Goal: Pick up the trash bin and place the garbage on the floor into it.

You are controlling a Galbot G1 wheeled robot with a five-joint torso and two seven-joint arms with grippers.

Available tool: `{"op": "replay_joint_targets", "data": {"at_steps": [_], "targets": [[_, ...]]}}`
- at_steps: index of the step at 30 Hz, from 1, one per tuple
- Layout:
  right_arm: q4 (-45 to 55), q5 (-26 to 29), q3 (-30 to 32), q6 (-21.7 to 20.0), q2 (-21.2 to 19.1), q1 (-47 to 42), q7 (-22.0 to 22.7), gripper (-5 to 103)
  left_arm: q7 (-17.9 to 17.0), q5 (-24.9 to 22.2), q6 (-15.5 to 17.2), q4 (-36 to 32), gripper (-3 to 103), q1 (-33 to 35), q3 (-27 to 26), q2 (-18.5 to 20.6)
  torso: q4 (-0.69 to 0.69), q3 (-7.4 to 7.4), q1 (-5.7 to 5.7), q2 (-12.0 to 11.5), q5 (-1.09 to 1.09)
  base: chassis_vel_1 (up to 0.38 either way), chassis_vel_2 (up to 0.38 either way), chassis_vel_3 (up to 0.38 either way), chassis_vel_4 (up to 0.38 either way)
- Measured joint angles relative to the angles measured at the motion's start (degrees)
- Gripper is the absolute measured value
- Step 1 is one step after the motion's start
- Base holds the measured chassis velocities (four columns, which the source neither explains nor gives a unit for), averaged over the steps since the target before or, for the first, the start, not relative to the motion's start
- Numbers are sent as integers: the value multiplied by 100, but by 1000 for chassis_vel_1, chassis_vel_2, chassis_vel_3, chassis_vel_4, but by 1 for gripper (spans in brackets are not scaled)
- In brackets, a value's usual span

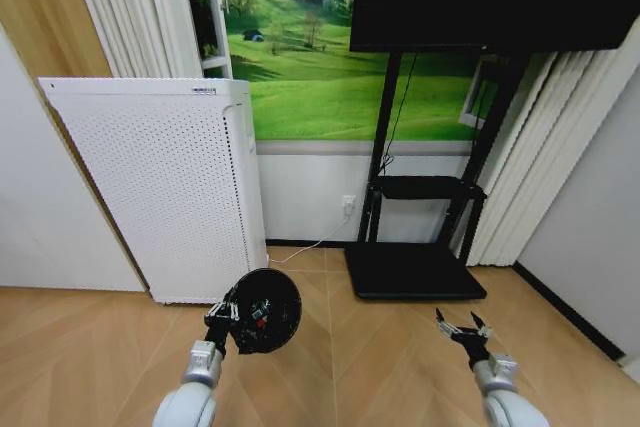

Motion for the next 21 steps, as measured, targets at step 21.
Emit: {"op": "replay_joint_targets", "data": {"at_steps": [21], "targets": [[-406, 71, -144, 361, -65, 108, -425, 100, 7, 25, -5, 147, 7, -88, 51, -87, -4, -1, 0, 0, 1, -249, -245, 246, 248]]}}
